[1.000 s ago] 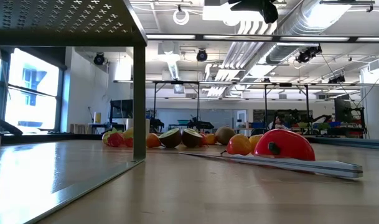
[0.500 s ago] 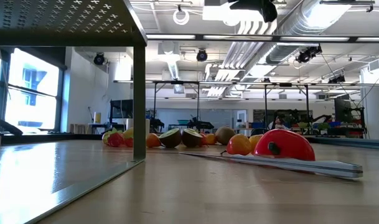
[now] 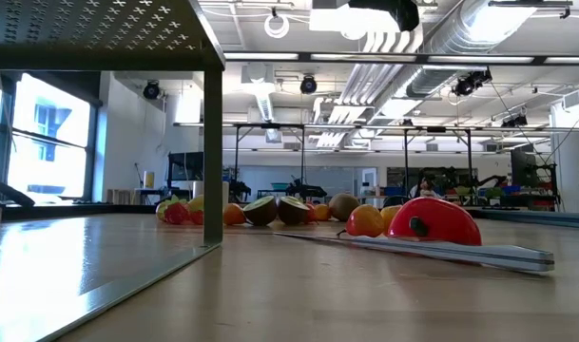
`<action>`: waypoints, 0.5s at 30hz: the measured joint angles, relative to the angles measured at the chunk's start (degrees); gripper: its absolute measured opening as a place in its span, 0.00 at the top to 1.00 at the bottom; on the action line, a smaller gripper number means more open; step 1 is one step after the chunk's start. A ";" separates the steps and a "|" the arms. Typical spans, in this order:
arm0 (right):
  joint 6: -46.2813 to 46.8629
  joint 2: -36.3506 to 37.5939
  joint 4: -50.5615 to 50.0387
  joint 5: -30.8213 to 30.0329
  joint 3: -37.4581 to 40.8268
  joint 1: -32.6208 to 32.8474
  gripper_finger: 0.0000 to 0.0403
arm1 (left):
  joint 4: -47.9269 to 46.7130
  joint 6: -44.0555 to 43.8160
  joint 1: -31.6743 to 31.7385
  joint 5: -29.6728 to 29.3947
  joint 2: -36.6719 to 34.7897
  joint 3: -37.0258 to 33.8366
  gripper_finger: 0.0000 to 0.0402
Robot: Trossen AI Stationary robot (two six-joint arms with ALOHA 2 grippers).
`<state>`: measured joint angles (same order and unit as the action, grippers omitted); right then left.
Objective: Pick & Place Fruit
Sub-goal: Put the strawberry into the red strainer bowl on the shelf
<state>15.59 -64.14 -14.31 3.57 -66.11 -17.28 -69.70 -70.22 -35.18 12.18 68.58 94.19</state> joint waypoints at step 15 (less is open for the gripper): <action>-0.89 0.07 -0.07 0.02 0.00 0.00 0.77 | 14.53 24.00 17.54 2.69 -0.10 0.02 0.81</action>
<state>14.70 -64.07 -14.37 3.59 -66.11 -17.28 -55.17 -46.22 -17.65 14.86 68.49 94.21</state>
